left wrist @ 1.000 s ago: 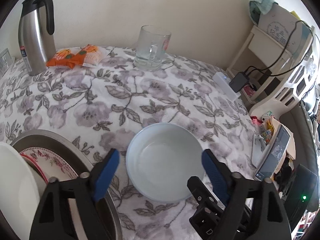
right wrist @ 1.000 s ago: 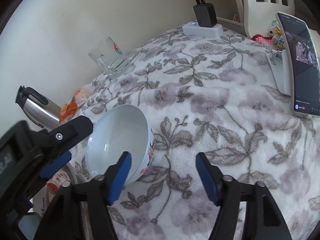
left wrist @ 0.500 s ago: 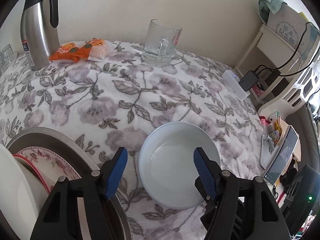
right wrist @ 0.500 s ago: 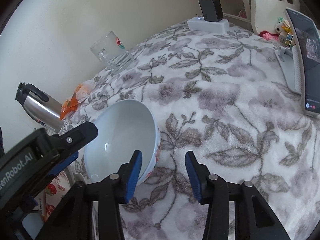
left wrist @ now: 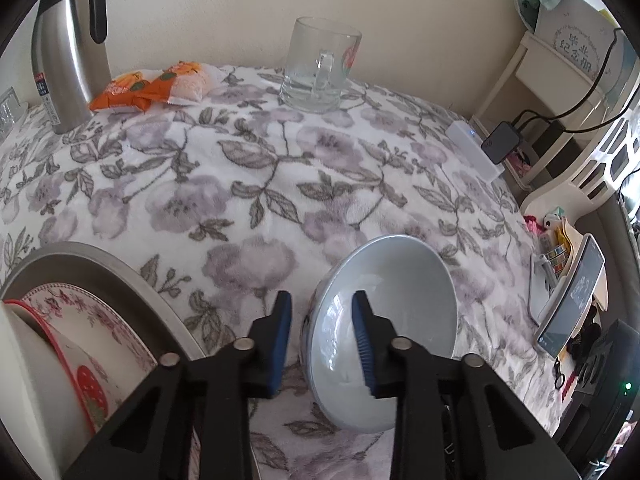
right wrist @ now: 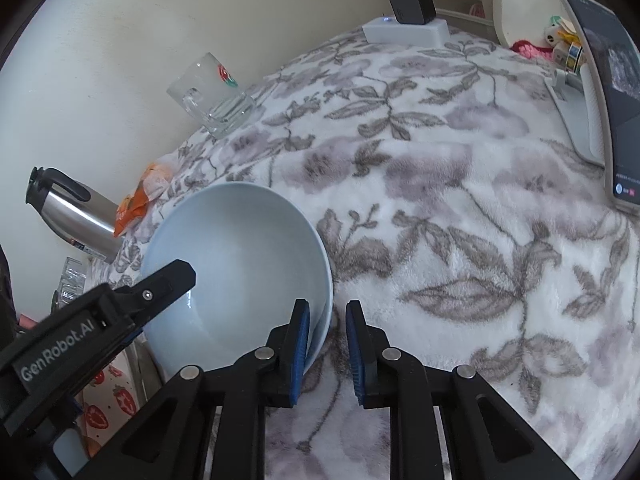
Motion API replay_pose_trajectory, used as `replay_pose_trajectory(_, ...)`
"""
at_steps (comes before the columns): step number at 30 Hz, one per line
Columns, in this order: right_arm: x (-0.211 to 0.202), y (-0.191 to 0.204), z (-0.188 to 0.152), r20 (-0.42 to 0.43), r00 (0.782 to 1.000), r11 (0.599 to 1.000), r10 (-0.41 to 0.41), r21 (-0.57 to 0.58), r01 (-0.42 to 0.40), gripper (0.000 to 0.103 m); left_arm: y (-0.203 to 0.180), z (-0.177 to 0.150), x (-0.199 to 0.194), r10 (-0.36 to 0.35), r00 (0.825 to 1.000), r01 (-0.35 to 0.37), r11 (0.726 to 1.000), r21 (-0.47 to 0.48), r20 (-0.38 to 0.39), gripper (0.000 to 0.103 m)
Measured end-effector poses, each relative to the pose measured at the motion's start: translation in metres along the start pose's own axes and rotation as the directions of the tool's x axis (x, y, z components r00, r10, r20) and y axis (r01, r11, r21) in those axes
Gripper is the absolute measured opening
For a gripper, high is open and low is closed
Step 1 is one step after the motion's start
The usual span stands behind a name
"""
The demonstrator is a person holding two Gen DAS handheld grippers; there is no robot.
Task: Organize plates and bowls
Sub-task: 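Lift the white round bowl with both grippers and carry it over the basin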
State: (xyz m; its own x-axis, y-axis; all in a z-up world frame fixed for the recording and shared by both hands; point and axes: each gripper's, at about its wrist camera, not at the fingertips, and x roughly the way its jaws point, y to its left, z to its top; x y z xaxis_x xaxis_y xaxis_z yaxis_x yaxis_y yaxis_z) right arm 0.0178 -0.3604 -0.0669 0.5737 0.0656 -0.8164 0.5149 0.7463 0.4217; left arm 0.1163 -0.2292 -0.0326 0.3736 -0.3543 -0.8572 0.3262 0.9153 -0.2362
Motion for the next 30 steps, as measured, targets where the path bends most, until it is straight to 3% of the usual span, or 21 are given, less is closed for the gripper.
replay_pose_trajectory(3,0.0,0.001,0.0,-0.003,1.0,1.0,0.006,-0.002,-0.006,0.018,-0.001,-0.002,0.002,0.008,1.0,-0.008,1.0,0.007,0.0,0.02)
replay_pose_trajectory(30,0.01,0.007,-0.005,-0.015,0.999,0.998,0.046,-0.031,-0.046,0.016,0.003,-0.008,0.014,0.018,0.999,-0.018,1.0,0.013,-0.03,0.019)
